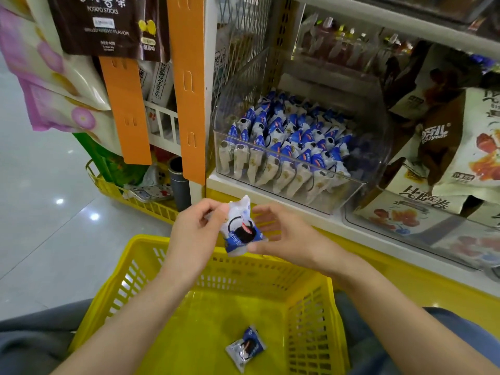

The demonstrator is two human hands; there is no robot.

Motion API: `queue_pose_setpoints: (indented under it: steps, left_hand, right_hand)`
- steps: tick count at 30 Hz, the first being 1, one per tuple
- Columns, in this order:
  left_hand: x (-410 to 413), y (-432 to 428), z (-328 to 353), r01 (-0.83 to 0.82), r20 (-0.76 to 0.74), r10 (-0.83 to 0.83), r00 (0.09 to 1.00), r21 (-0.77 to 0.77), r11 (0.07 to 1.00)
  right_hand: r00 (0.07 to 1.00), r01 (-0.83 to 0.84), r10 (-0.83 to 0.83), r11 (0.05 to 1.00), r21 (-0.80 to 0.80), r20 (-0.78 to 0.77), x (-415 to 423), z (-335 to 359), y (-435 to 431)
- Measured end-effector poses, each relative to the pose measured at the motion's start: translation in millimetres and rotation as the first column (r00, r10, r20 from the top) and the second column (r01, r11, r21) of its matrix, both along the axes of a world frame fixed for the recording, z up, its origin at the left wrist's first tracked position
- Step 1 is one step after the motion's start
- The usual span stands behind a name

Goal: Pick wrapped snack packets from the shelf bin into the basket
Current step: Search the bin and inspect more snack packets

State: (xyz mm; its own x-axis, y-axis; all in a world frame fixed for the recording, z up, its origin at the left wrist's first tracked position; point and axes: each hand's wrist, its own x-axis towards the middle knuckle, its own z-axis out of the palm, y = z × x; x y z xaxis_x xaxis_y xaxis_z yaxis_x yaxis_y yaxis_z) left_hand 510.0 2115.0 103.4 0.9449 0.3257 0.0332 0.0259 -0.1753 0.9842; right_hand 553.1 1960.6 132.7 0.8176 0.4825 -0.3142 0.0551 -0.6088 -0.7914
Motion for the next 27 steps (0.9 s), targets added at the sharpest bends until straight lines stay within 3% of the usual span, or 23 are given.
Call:
queue_pose_setpoints:
  steps: [2, 4, 11, 16, 19, 22, 25, 26, 27]
  left_hand:
    - [0.1, 0.6, 0.2, 0.074, 0.043, -0.082, 0.996, 0.159, 0.984]
    - [-1.1, -3.1, -0.2, 0.148, 0.043, -0.159, 0.986, 0.201, 0.968]
    - [3.3, -7.4, -0.3, 0.147, -0.053, -0.154, 0.987, -0.118, 0.982]
    - [3.5, -5.5, 0.5, 0.151, -0.084, -0.172, 0.981, -0.217, 0.964]
    - [4.4, -6.6, 0.8, 0.136, -0.095, -0.162, 0.982, -0.240, 0.961]
    - [5.9, -7.0, -0.1, 0.091, -0.099, -0.106, 0.989, -0.149, 0.985]
    - [5.9, -3.7, -5.6, 0.093, -0.144, -0.070, 0.987, 0.157, 0.983]
    - [6.7, -3.5, -6.7, 0.112, -0.170, -0.085, 0.982, 0.159, 0.981]
    - [7.3, -3.8, -6.1, 0.124, -0.207, -0.107, 0.972, 0.068, 0.990]
  right_hand:
    - [0.997, 0.000, -0.010, 0.993, 0.121, 0.076, -1.6, -1.9, 3.8]
    - [0.990, 0.044, -0.072, 0.975, 0.216, 0.121, -2.5, -2.0, 5.5]
    - [0.970, 0.161, -0.213, 0.926, 0.340, 0.121, -1.9, -4.0, 5.6]
    - [0.881, 0.025, -0.125, 0.976, 0.218, 0.457, -7.2, -3.9, 6.5]
    - [0.832, 0.043, -0.135, 0.983, 0.180, 0.538, -7.8, -6.3, 5.3]
    - [0.806, 0.138, -0.253, 0.959, 0.247, 0.535, -6.2, -8.1, 4.2]
    - [0.786, 0.201, -0.356, 0.920, 0.336, 0.505, -3.6, -4.8, 2.8]
    - [0.792, 0.196, -0.363, 0.913, 0.358, 0.491, -2.7, -3.6, 2.5]
    - [0.799, 0.172, -0.349, 0.913, 0.369, 0.489, -2.9, -2.8, 2.4]
